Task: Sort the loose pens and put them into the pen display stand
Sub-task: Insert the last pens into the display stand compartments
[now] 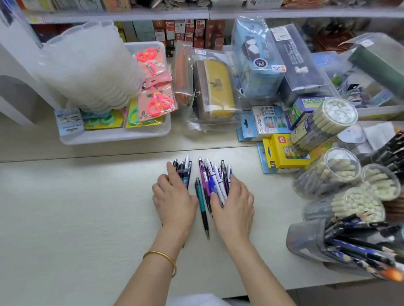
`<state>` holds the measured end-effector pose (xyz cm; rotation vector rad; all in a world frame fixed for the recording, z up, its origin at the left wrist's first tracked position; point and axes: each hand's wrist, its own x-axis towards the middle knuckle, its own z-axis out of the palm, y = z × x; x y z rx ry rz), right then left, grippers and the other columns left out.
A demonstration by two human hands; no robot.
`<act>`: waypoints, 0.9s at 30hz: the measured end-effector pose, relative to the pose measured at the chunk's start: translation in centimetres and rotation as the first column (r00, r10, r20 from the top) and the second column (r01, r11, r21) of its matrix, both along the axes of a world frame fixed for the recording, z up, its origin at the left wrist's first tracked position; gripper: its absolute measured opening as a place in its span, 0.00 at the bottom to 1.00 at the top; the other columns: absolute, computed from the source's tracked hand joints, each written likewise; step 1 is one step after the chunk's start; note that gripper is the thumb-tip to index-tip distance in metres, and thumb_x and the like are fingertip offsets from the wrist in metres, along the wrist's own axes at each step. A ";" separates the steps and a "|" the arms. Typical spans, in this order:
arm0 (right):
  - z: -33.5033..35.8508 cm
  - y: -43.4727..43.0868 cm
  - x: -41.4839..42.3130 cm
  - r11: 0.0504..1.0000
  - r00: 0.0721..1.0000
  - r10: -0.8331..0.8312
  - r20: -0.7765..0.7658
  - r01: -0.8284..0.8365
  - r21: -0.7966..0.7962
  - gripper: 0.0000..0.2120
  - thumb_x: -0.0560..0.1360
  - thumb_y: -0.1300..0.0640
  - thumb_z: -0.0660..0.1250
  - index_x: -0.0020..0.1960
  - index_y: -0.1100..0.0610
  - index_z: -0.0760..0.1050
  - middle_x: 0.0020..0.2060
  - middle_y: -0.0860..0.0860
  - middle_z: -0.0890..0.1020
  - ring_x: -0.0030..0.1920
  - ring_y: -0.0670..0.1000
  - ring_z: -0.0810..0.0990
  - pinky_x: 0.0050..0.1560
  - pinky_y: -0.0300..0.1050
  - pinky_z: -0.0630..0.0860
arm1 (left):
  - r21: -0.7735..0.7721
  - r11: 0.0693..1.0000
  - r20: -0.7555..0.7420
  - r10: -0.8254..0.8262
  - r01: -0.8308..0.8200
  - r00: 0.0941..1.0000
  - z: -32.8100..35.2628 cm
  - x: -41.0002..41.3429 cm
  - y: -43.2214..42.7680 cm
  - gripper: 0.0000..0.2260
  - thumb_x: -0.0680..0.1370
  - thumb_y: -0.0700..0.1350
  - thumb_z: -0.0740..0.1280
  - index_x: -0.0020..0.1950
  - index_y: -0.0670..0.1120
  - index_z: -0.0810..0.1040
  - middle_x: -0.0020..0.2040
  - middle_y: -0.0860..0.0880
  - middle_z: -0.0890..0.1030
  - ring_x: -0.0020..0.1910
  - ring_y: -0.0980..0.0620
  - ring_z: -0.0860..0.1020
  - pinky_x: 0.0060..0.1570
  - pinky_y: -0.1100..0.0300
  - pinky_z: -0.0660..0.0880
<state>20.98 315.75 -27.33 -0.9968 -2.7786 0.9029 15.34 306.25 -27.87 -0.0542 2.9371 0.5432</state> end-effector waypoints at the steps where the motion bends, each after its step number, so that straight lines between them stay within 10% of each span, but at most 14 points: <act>1: 0.0 0.0 0.0 1.000 1.000 0.007 -0.004 -0.007 -0.008 0.29 0.76 0.49 0.64 0.74 0.56 0.61 0.69 0.54 0.69 0.67 0.57 0.65 0.63 0.52 0.66 | -0.027 1.000 0.016 0.000 0.000 1.000 0.1 -0.2 0.0 0.40 0.71 0.44 0.69 0.77 0.41 0.51 0.63 0.39 0.69 0.57 0.40 0.69 0.55 0.52 0.69; 16: 0.4 1.1 0.6 0.988 0.992 -0.049 -0.113 0.031 -0.154 0.20 0.79 0.64 0.58 0.71 0.62 0.64 0.66 0.57 0.70 0.66 0.56 0.68 0.64 0.46 0.65 | 0.019 1.000 0.071 0.019 -0.020 0.997 0.8 -2.2 -1.5 0.15 0.72 0.38 0.66 0.56 0.40 0.65 0.50 0.40 0.78 0.47 0.37 0.78 0.37 0.52 0.70; 27: 0.5 2.0 1.2 0.960 0.981 -0.153 -0.121 0.118 -0.254 0.22 0.78 0.71 0.53 0.71 0.61 0.65 0.65 0.57 0.70 0.62 0.53 0.72 0.62 0.43 0.68 | 0.119 0.993 0.082 -0.002 -0.008 0.997 0.7 -1.2 -1.4 0.16 0.76 0.40 0.66 0.62 0.41 0.65 0.54 0.39 0.74 0.49 0.39 0.76 0.42 0.48 0.76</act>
